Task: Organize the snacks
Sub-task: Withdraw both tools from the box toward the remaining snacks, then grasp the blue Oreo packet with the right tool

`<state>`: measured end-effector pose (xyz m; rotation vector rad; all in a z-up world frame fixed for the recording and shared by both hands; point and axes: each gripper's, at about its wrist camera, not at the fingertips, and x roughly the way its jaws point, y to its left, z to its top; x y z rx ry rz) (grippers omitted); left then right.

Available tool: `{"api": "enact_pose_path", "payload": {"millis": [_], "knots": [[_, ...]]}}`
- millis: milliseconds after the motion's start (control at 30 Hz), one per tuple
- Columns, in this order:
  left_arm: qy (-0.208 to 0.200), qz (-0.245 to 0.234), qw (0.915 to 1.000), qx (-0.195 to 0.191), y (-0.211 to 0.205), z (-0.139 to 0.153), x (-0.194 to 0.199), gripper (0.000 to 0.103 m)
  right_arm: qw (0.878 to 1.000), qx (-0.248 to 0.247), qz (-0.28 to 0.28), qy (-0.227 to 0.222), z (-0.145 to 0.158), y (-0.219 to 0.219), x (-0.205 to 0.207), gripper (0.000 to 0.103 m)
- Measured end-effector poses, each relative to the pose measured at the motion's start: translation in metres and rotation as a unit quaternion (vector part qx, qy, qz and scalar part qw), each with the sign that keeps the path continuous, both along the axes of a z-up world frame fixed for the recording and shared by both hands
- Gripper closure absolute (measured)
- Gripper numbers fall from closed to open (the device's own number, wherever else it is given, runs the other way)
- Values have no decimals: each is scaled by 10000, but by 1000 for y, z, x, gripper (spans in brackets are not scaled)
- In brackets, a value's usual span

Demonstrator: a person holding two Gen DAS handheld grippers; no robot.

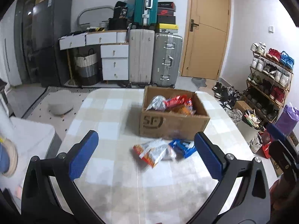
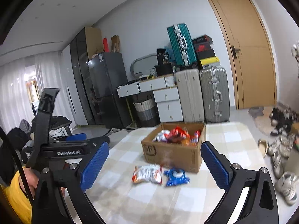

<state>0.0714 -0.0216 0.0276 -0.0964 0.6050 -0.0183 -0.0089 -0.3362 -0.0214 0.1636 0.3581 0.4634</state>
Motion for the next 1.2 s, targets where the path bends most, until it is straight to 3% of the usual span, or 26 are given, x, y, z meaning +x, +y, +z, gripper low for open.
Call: {"api": "enact_pose_path", "payload": {"millis": [300,600,767,1033,1200], "knots": [[497,190,9983,-241,16,-66,-10,1,9985,-90,-177,506,-52,-11,3,3],[738,2,9967,-331,5,-84,17,1,9970,-143,-65,756,-56,-5,30,3],[903,-103,9952,-364,-2,-90,44,1,9931,-268,49,1144,-59,9,66,3],[1289,-219,9908,-355,-8,-114,96,1,9807,-545,265,1857,-98,34,136,3],[1723,-247,9833,-535,-5,-139,125,1,9707,-1174,140,2091,-126,50,160,17]]}}
